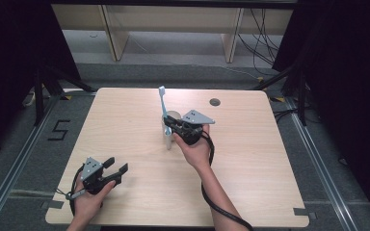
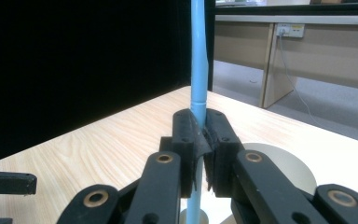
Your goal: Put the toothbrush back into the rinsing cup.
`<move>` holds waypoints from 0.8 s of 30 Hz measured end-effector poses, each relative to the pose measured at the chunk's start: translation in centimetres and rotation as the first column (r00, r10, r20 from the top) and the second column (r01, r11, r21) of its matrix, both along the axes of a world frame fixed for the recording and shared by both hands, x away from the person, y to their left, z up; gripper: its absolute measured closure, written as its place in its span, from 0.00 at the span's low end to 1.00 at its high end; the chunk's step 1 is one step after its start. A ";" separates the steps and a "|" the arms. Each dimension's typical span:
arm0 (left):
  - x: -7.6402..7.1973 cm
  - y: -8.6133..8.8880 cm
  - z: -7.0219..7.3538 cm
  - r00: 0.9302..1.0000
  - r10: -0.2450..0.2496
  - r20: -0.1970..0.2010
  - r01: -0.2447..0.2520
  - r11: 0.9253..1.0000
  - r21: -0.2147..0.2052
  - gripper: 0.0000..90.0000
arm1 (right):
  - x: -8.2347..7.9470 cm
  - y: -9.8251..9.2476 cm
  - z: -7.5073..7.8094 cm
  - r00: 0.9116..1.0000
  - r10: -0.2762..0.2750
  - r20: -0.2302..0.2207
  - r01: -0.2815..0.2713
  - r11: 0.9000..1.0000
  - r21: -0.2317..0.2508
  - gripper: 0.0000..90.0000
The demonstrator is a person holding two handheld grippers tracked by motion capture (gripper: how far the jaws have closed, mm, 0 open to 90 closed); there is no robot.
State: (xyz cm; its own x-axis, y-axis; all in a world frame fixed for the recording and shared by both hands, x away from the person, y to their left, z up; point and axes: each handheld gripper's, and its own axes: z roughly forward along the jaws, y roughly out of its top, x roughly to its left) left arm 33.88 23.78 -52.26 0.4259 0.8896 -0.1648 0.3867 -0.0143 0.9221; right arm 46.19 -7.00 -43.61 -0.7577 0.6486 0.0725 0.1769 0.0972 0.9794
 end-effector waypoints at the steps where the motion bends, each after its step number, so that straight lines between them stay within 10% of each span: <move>1: 0.0 0.0 0.0 1.000 0.000 0.000 0.000 1.000 0.000 0.39 | 0.0 0.0 0.0 1.000 0.002 -0.004 -0.002 1.000 -0.001 0.93; 24: 0.0 0.0 0.0 1.000 -0.002 0.000 0.002 1.000 0.001 0.39 | -0.5 -0.1 -0.8 1.000 0.011 -0.029 -0.013 0.997 -0.072 0.93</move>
